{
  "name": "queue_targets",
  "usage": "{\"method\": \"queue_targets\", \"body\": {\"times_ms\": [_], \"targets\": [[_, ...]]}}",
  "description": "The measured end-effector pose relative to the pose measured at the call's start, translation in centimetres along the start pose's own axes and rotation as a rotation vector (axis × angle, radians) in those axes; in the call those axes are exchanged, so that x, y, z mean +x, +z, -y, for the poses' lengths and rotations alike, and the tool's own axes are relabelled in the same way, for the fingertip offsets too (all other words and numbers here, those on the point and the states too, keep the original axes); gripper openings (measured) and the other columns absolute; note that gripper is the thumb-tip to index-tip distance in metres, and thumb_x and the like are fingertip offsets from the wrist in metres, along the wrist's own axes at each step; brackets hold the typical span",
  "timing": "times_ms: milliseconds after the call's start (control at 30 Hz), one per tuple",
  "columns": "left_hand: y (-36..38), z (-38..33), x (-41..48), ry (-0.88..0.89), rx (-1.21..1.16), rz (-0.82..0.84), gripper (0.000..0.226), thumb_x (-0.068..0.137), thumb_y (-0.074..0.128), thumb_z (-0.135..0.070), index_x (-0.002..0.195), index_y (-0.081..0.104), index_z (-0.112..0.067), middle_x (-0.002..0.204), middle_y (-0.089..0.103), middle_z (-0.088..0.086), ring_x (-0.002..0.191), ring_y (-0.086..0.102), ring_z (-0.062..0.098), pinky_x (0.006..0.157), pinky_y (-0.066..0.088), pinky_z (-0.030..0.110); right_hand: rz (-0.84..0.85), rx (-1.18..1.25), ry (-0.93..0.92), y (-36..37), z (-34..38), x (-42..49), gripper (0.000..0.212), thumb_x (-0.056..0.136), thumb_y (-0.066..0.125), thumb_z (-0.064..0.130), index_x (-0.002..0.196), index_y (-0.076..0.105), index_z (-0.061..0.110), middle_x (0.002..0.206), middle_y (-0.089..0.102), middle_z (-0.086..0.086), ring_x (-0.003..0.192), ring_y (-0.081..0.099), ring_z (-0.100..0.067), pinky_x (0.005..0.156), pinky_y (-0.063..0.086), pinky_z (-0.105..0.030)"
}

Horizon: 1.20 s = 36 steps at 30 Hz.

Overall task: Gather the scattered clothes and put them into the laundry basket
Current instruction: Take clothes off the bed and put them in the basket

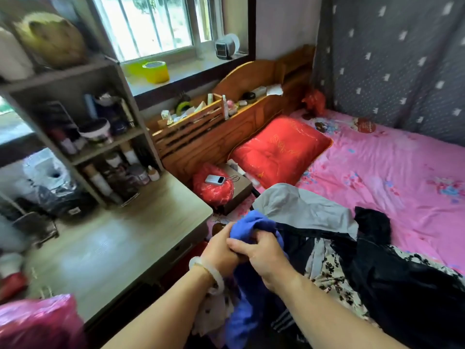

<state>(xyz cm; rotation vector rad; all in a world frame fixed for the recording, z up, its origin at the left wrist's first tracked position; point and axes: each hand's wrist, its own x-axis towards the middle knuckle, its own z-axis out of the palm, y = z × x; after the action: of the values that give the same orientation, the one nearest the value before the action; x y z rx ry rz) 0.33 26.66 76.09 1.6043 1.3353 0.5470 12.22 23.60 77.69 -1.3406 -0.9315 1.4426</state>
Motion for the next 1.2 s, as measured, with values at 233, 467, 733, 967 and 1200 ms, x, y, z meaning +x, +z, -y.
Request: {"method": "queue_targets", "body": {"times_ms": [233, 467, 733, 967, 1200], "targets": [[-3.8, -2.3, -3.4, 0.013, -0.468, -0.076, 0.027, 0.089, 0.059, 0.001, 0.102, 0.068, -0.021, 0.099, 0.072, 0.004, 0.099, 0.065, 0.021, 0.092, 0.052, 0.033, -0.078, -0.159, -0.423, -1.0, 3.1, -1.7, 0.019, 0.079, 0.075, 0.008, 0.093, 0.072, 0.02, 0.081, 0.073, 0.004, 0.076, 0.067, -0.007, 0.073, 0.049, -0.02], [-6.4, -3.2, -6.5, -0.103, -0.895, -0.041, 0.022, 0.093, 0.048, -0.003, 0.098, 0.069, -0.009, 0.094, 0.074, 0.015, 0.086, 0.07, 0.025, 0.076, 0.055, 0.035, 0.347, -0.136, -0.043, -3.1, 1.6, -1.6, 0.071, 0.073, 0.074, -0.003, 0.132, 0.051, 0.027, 0.122, 0.064, -0.008, 0.111, 0.061, -0.016, 0.09, 0.049, -0.02], [-7.3, 0.0, -4.6, -0.26, -0.475, -0.299, 0.037, 0.055, 0.072, -0.039, 0.083, 0.069, -0.016, 0.099, 0.073, 0.014, 0.096, 0.068, 0.032, 0.095, 0.05, 0.052, 0.275, 0.032, -0.191, 0.1, 2.4, -2.7, 0.027, 0.077, 0.069, 0.001, 0.102, 0.069, 0.013, 0.097, 0.074, -0.013, 0.088, 0.069, -0.022, 0.08, 0.056, -0.033], [-6.9, -3.2, -7.3, -0.237, -0.598, 0.052, 0.04, 0.074, 0.073, -0.047, 0.102, 0.061, -0.02, 0.087, 0.066, 0.005, 0.08, 0.061, 0.02, 0.075, 0.052, 0.037, 0.301, -0.142, -0.18, 1.6, 1.1, -3.4, 0.052, 0.067, 0.082, 0.031, 0.114, 0.064, 0.013, 0.109, 0.073, -0.01, 0.105, 0.068, -0.027, 0.099, 0.049, -0.047], [-7.3, -1.7, -6.5, -0.135, -0.442, -0.217, 0.026, 0.082, 0.058, 0.015, 0.072, 0.056, -0.009, 0.065, 0.059, 0.008, 0.047, 0.056, 0.008, 0.05, 0.048, 0.021, 0.257, -0.037, -0.228, 0.6, 4.0, -3.0, 0.03, 0.082, 0.072, 0.021, 0.081, 0.058, -0.006, 0.075, 0.056, -0.016, 0.071, 0.052, -0.024, 0.066, 0.046, -0.038]]}}
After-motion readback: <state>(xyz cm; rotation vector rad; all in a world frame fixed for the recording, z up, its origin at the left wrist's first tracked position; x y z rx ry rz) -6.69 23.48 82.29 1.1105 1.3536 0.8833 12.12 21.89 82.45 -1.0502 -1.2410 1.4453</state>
